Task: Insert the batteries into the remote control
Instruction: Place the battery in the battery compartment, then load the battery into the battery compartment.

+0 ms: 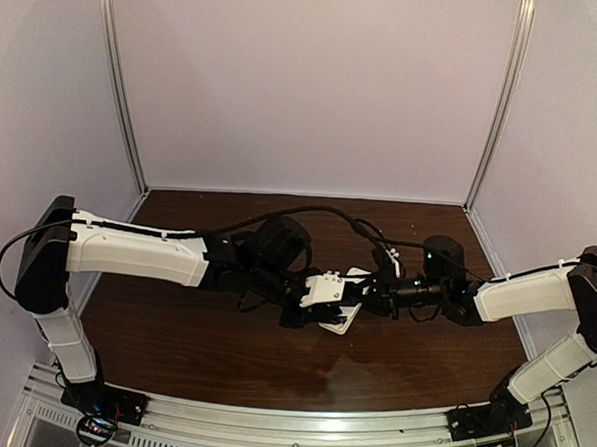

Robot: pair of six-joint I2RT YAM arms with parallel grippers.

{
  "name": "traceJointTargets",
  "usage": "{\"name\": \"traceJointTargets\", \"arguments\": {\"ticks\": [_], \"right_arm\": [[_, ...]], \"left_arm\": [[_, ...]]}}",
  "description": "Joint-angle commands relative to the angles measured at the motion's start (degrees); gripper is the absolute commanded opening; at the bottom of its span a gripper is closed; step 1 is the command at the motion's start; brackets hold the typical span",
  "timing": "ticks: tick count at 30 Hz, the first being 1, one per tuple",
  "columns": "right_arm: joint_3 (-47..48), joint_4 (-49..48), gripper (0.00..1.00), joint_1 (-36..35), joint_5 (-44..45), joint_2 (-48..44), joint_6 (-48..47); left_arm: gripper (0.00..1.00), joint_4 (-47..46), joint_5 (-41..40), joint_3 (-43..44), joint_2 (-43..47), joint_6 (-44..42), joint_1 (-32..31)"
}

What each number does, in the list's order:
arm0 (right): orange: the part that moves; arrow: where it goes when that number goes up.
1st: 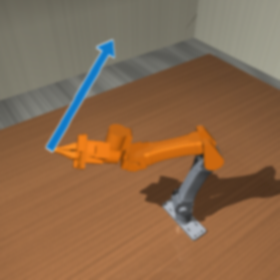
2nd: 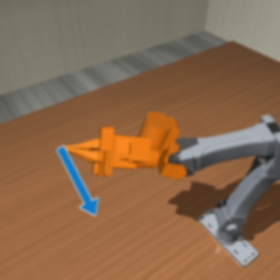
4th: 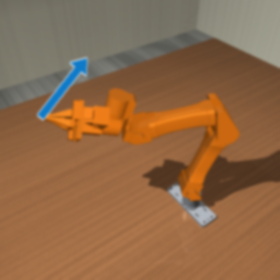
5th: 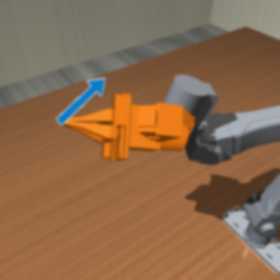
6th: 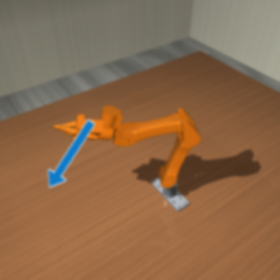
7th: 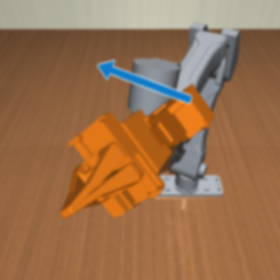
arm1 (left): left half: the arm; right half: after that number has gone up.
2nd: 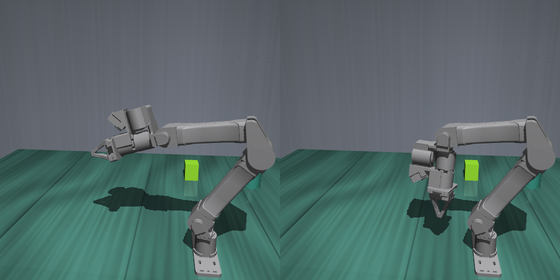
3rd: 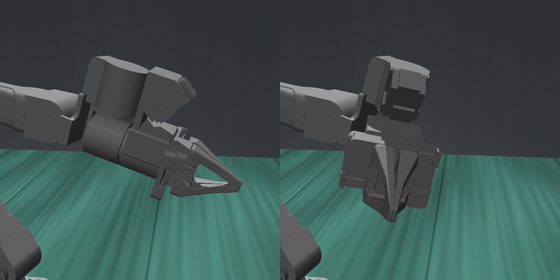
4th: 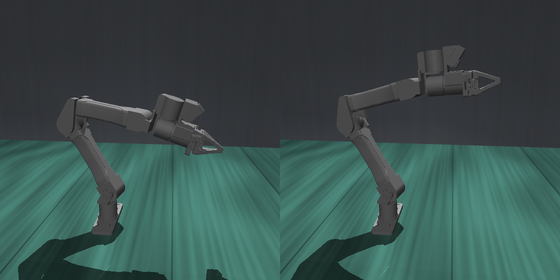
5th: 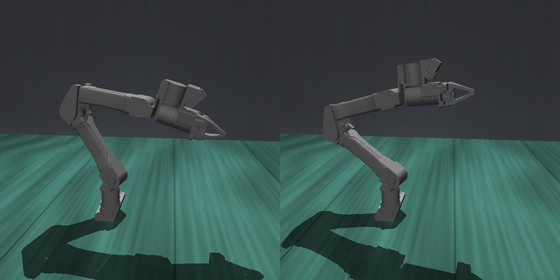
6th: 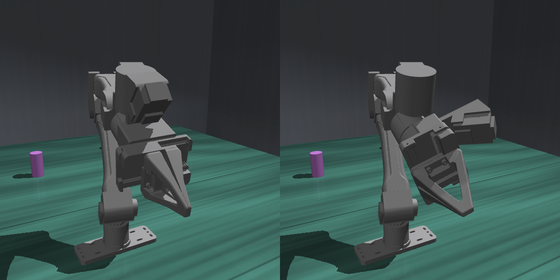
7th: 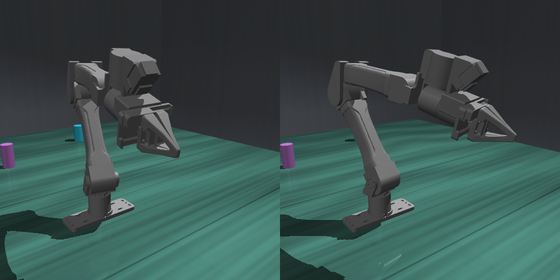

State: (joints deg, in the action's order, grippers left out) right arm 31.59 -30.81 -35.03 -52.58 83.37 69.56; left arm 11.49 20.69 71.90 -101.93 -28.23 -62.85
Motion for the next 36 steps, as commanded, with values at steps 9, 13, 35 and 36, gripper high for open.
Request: {"name": "traceJointTargets", "arguments": {"ticks": [9, 13, 35, 36], "right_arm": [[0.0, -6.8, 0.00, -0.3, -2.3, -0.2, 2.1], [-0.1, -6.9, 0.00, -0.2, -2.3, -0.2, 2.0], [-1.2, -10.8, 0.00, 0.3, -2.3, -0.1, 3.5], [-1.2, -11.3, 0.00, 0.3, -2.2, -0.3, 3.5]], "left_arm": [[0.27, 4.5, 1.8, 2.1, 0.3, -0.4, -0.2], [0.31, 4.6, 3.3, 2.0, 1.0, -0.2, -0.2], [0.97, -13.1, -6.1, -8.6, 16.3, 28.4, 1.6], [0.97, -12.7, -9.2, -8.7, 16.8, 33.3, 2.0]]}}
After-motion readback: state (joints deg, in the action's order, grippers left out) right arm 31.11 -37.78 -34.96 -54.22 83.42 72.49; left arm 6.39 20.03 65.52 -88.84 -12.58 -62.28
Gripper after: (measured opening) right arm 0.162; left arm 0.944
